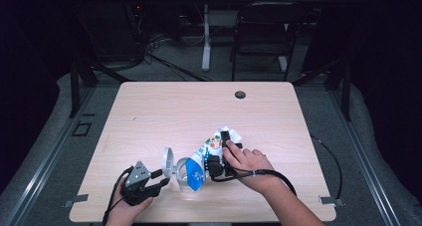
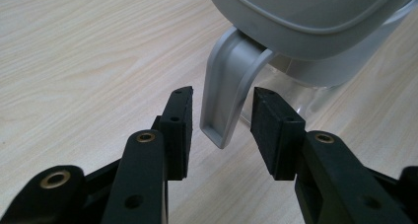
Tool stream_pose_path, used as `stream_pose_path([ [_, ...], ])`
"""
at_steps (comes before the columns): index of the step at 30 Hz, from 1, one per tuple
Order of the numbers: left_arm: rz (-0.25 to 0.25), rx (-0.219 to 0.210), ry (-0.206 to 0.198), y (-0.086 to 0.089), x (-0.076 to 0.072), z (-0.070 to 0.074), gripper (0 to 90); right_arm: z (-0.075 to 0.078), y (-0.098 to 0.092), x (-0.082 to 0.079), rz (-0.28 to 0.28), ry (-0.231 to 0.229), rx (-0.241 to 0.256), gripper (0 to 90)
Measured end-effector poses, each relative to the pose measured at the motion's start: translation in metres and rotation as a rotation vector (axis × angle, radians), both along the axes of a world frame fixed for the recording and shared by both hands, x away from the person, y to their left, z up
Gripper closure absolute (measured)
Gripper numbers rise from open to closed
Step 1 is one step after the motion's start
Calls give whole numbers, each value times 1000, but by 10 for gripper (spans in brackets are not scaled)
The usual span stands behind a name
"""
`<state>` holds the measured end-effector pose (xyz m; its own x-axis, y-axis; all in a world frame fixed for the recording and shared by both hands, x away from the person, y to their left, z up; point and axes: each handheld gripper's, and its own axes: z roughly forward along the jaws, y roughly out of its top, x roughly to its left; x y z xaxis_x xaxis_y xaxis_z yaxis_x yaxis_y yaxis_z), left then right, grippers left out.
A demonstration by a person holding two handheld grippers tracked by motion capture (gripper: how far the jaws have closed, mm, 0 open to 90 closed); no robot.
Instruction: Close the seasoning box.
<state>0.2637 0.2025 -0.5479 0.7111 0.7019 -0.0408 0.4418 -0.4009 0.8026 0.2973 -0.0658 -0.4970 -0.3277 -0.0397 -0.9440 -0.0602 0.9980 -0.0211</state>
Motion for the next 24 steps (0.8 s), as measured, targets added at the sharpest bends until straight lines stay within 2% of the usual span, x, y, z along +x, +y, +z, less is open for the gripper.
stream_pose_path([
  [2, -1, 1, 0, 0, 0, 0, 609, 0, 0, 1, 12, -2, 0, 519],
  [3, -1, 1, 0, 0, 0, 0, 609, 1, 1, 1, 9, -8, -16, 520],
  [6, -1, 1, 0, 0, 0, 0, 609, 0, 1, 1, 15, -5, -4, 521],
  [24, -2, 3, -3, 0, 0, 0, 609, 0, 1, 1, 22, -7, -8, 522],
])
